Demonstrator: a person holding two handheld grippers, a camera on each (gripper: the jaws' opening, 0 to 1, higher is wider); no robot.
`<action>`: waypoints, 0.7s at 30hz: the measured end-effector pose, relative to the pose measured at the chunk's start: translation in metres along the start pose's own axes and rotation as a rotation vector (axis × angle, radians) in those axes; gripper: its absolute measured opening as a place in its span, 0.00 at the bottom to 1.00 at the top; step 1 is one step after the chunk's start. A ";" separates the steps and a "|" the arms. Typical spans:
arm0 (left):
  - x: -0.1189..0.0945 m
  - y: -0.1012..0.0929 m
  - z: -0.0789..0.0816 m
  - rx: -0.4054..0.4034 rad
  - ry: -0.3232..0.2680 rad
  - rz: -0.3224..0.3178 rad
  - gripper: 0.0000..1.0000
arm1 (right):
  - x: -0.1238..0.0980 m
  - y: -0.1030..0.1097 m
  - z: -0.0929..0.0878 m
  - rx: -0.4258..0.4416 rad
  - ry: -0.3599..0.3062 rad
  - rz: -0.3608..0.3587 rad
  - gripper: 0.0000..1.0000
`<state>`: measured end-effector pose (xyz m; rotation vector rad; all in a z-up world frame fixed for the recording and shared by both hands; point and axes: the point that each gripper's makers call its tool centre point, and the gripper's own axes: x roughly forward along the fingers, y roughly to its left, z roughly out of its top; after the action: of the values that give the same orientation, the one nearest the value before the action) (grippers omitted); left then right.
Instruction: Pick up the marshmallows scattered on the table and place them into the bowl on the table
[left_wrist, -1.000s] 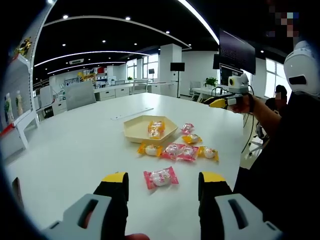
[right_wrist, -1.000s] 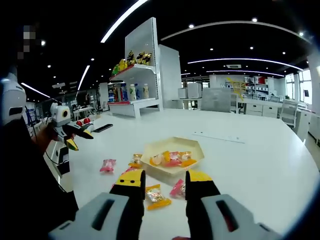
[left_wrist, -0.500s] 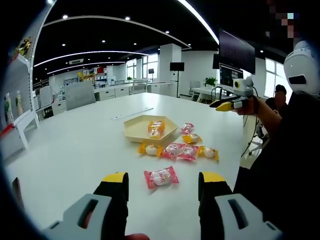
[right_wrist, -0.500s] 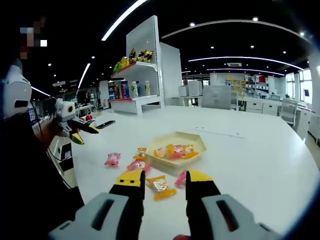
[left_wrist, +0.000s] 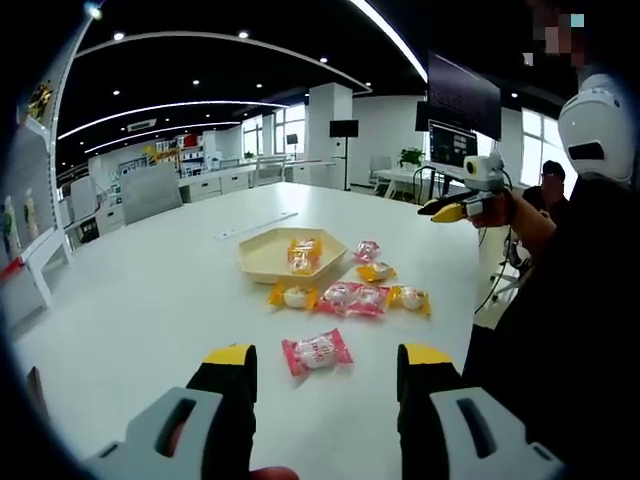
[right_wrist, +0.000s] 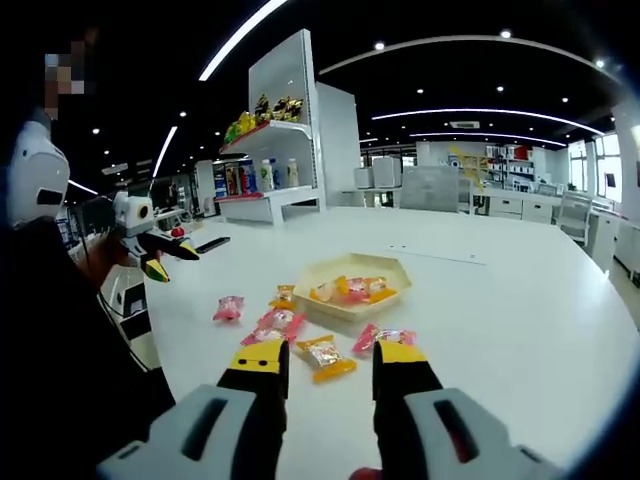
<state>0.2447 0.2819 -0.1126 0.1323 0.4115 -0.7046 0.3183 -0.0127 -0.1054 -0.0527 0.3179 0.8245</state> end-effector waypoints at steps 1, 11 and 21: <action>0.000 0.000 0.000 0.001 0.000 -0.003 0.57 | 0.000 0.000 -0.001 0.001 0.002 0.001 0.34; 0.005 0.003 -0.001 0.007 0.005 -0.024 0.59 | -0.004 -0.002 -0.011 0.000 0.025 -0.008 0.34; 0.006 -0.002 0.002 0.056 0.020 -0.061 0.59 | -0.006 0.000 -0.012 -0.009 0.033 -0.007 0.34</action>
<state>0.2486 0.2761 -0.1135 0.1801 0.4169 -0.7757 0.3115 -0.0193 -0.1147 -0.0764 0.3450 0.8194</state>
